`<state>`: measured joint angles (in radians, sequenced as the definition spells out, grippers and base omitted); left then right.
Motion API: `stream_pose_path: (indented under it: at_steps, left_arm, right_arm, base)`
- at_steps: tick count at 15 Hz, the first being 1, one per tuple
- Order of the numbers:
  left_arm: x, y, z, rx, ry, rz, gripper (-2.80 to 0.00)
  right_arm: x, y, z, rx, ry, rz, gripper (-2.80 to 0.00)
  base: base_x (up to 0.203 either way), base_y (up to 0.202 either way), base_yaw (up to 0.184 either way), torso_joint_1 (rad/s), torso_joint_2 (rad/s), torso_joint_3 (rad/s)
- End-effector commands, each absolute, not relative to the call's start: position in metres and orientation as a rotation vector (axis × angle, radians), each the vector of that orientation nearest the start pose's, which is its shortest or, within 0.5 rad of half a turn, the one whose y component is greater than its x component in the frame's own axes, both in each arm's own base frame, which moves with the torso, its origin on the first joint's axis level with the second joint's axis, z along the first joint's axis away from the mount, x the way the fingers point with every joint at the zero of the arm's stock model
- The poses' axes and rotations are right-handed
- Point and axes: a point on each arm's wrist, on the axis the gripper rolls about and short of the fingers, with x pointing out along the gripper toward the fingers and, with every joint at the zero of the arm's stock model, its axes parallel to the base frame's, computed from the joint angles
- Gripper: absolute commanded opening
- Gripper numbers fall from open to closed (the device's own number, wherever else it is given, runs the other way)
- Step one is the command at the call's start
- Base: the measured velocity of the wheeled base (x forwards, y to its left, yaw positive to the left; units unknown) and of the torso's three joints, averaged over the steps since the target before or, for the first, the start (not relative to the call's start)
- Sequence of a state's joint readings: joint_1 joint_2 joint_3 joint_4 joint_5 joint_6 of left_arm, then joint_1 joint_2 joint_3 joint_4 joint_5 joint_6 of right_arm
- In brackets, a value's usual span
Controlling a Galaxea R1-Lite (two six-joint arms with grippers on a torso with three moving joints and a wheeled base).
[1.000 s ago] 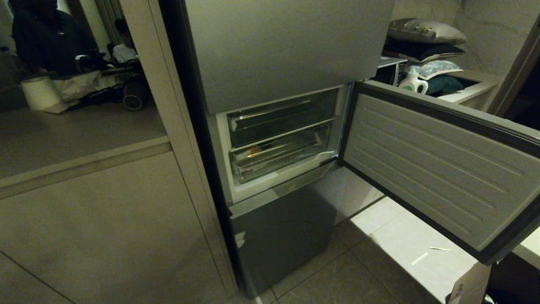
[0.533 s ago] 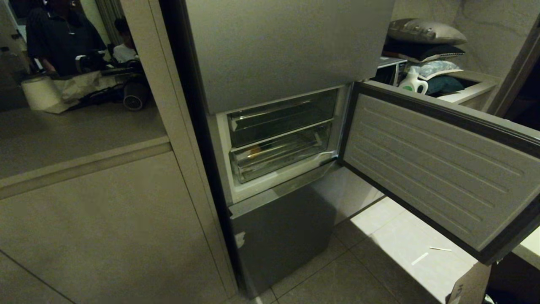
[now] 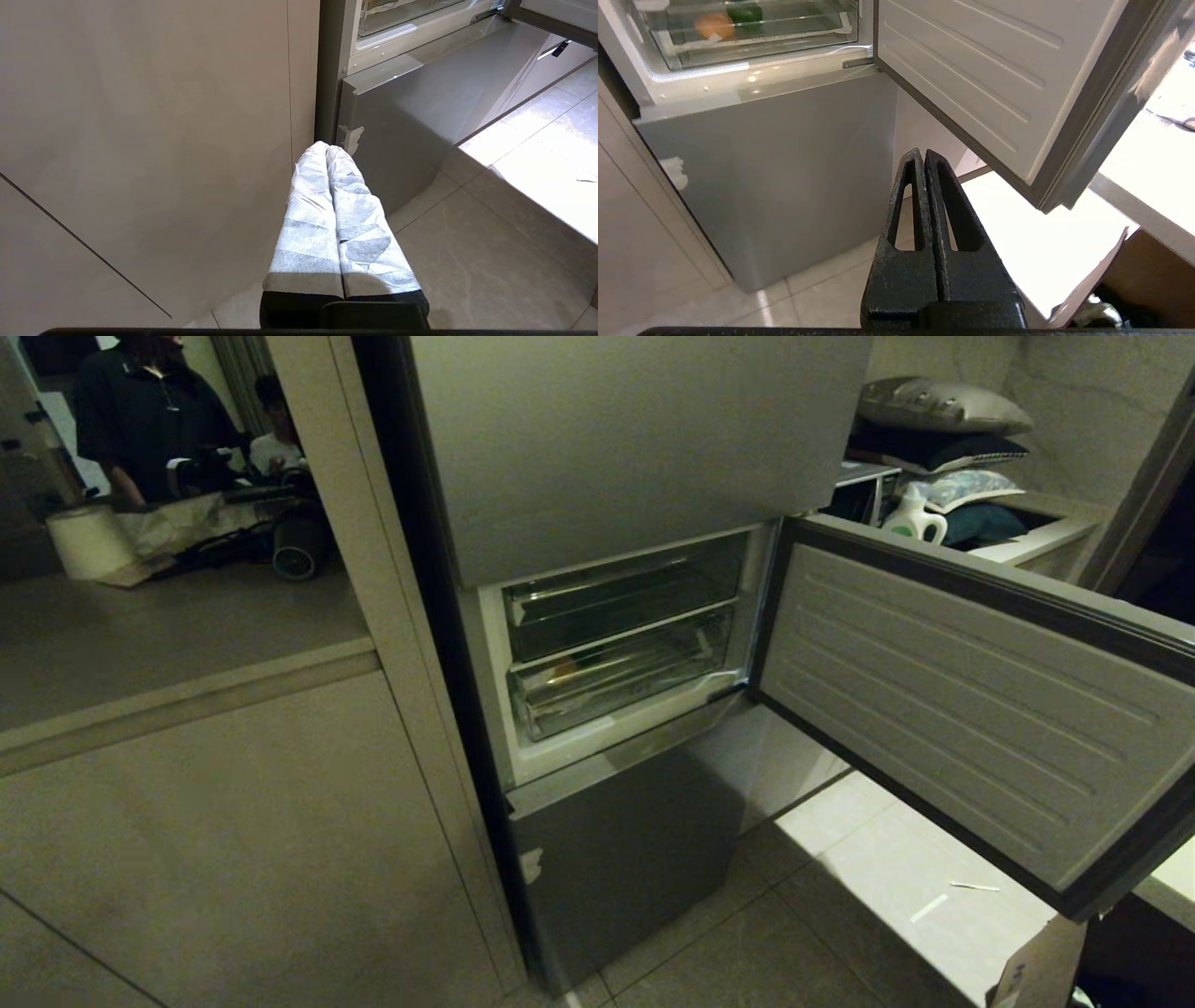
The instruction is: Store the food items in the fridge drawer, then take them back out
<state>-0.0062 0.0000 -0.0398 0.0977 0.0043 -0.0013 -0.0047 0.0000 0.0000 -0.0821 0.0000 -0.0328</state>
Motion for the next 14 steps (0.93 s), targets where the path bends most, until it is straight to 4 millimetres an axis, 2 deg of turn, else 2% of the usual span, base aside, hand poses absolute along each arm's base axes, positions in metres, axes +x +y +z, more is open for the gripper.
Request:
stream_pose_path:
  at_steps: [1,5,14]
  left_arm:
    - [-0.0261,0.0003,0.0764,-0.001,0.058,-0.001,-2.80]
    - [-0.0261,0.0003,0.0764,-0.001,0.058,-0.001,-2.80]
    - [-0.0261,0.0003,0.0764,-0.001,0.058,-0.001,-2.80]
  right_arm:
    - [-0.0208,0.0001,0.0756,-0.029,-0.055,-0.007,-2.80]
    - [-0.0208,0.0000,0.0756,-0.026,-0.055,-0.008,-2.80]
    - [-0.0208,0.0000,0.0756,-0.022,-0.055,-0.008,-2.80]
  base:
    - [0.000,0.000,0.000,0.000,0.00,0.000]
    - [0.000,0.001,0.046,0.003,0.00,0.000]
    - [-0.002,-0.009,0.175,0.004,0.00,0.005]
